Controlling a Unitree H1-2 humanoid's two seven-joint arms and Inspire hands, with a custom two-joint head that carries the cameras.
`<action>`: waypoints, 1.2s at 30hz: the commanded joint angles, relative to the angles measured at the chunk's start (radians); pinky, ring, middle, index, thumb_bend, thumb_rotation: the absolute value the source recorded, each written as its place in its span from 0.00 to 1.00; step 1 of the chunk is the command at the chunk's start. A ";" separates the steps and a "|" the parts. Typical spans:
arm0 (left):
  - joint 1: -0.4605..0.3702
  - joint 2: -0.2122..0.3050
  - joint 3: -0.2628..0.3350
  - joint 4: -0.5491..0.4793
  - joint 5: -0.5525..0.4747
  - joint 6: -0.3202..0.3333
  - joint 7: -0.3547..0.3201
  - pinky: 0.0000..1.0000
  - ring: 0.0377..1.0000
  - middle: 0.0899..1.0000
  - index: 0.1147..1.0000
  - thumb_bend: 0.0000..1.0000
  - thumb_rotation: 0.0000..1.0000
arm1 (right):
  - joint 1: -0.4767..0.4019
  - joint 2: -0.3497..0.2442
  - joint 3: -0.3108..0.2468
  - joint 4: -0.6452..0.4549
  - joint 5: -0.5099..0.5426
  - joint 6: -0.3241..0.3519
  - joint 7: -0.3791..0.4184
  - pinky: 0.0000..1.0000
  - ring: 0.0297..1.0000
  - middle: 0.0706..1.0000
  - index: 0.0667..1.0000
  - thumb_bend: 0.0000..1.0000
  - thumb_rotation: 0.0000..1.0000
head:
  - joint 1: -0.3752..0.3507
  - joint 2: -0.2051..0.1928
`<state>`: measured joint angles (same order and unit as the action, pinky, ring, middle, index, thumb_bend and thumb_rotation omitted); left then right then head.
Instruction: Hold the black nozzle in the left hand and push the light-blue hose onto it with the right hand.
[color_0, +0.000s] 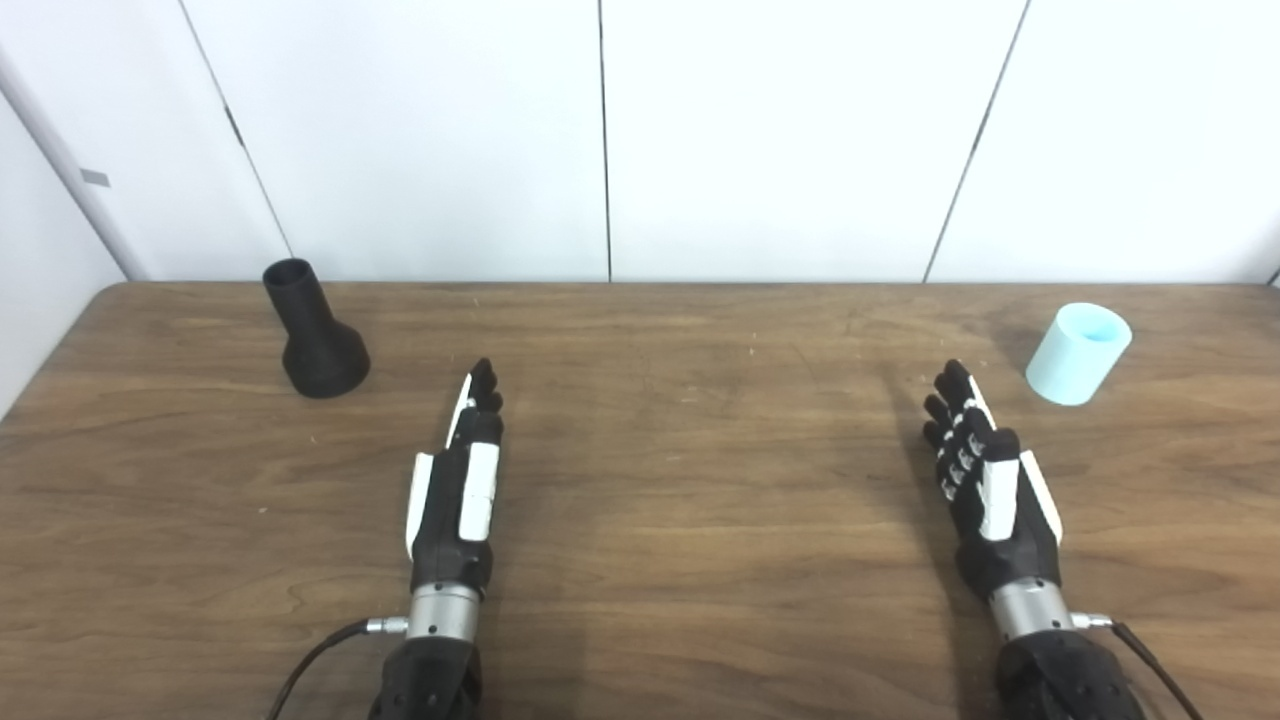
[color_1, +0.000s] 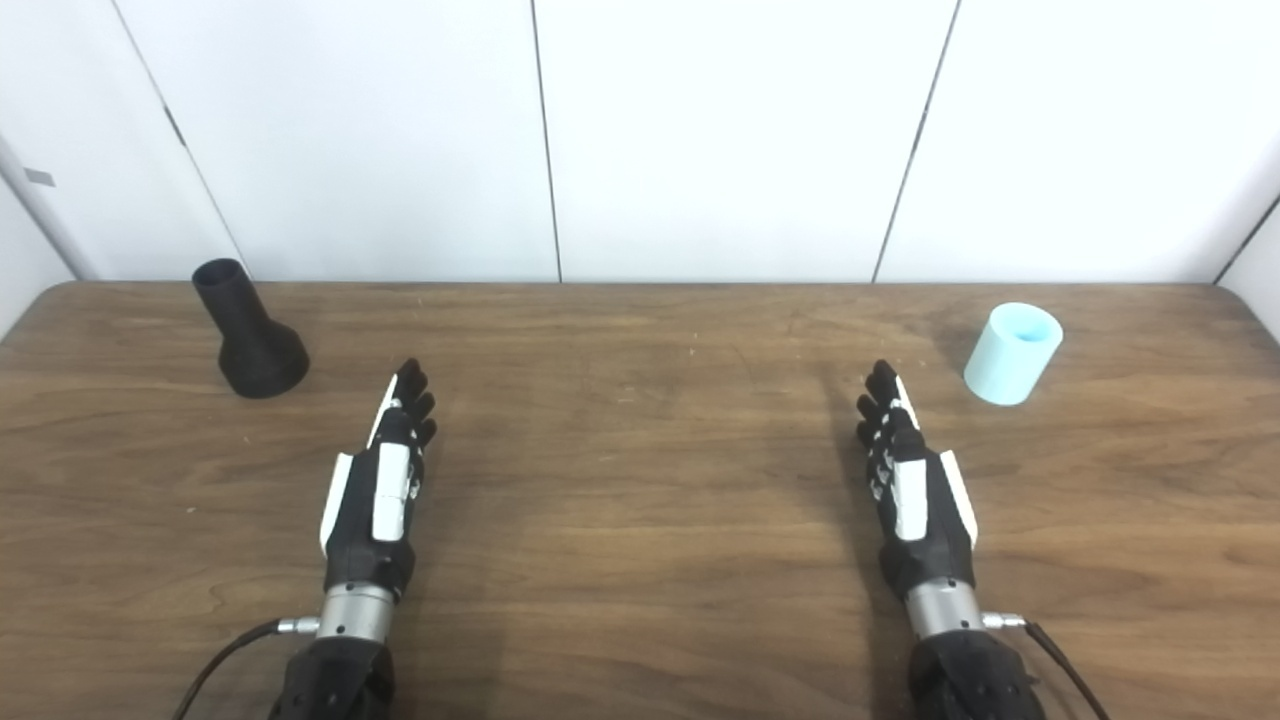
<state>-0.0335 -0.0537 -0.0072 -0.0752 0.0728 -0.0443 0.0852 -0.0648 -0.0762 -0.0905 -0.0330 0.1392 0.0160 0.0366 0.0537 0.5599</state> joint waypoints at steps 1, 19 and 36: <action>-0.007 0.002 0.003 0.004 -0.001 -0.010 0.000 1.00 1.00 1.00 1.00 0.84 1.00 | 0.012 0.007 0.000 0.024 -0.001 -0.043 0.003 1.00 1.00 1.00 1.00 0.77 1.00 | -0.001 0.002; -0.007 0.006 0.002 0.004 0.006 -0.010 -0.001 1.00 1.00 1.00 1.00 0.84 1.00 | 0.008 0.007 0.003 0.031 -0.005 -0.046 0.005 1.00 1.00 1.00 1.00 0.77 1.00 | -0.005 0.002; -0.005 0.004 -0.002 0.024 0.010 -0.029 0.001 1.00 1.00 1.00 1.00 0.84 1.00 | 0.008 0.003 0.000 0.054 0.000 -0.062 0.011 1.00 1.00 1.00 1.00 0.76 1.00 | 0.030 -0.041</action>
<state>-0.0340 -0.0512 -0.0081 -0.0718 0.0740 -0.0459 0.0831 -0.0697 -0.0762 -0.0893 -0.0223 0.1337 -0.0030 0.0371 0.0827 0.5186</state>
